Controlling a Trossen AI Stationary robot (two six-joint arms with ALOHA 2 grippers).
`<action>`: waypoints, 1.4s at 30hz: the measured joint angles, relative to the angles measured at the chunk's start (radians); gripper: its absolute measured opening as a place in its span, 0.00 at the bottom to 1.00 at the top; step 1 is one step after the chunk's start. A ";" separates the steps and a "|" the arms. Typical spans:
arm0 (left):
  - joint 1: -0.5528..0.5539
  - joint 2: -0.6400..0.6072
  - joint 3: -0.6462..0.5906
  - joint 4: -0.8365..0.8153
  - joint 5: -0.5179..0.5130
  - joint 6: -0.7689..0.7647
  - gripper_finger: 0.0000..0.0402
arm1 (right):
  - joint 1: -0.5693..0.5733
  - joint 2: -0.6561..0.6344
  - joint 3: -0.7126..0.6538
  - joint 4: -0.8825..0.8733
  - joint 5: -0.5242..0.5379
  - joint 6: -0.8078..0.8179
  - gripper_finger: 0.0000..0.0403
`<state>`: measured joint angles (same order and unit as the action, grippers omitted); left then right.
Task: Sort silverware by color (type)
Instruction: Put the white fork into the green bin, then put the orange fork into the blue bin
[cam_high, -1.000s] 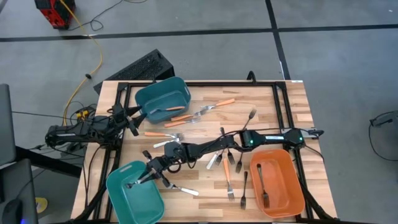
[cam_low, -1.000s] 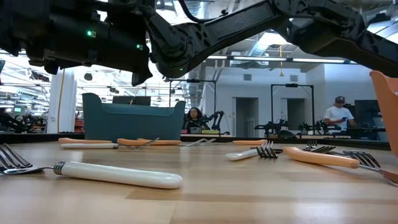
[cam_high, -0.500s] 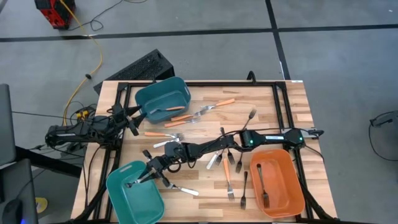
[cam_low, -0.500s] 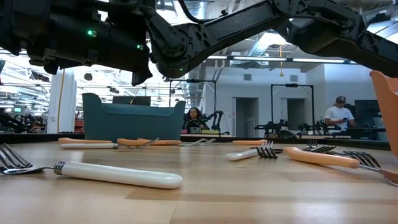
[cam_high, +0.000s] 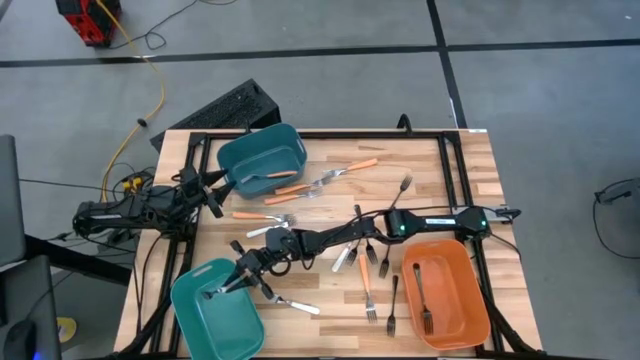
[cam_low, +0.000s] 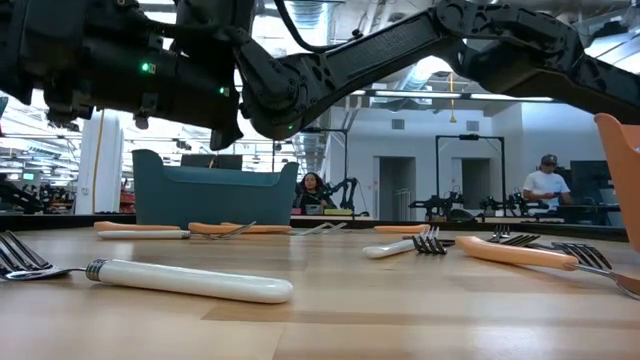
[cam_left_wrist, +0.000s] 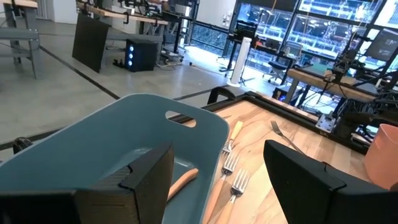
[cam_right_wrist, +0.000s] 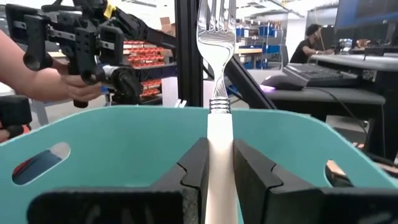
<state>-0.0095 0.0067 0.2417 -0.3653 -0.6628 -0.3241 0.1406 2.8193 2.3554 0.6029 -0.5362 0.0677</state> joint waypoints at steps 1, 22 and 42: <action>0.000 0.000 0.000 0.000 0.000 0.000 0.58 | 0.000 0.000 0.000 0.000 0.000 0.000 0.20; 0.000 0.000 0.000 -0.003 0.000 0.001 0.58 | 0.000 0.000 0.000 0.000 0.028 -0.011 0.24; 0.000 0.000 0.000 -0.003 0.000 0.002 0.58 | -0.005 0.000 0.000 -0.004 0.044 -0.024 0.43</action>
<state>-0.0094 0.0067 0.2417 -0.3683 -0.6624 -0.3225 0.1360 2.8193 2.3558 0.5984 -0.4923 0.0441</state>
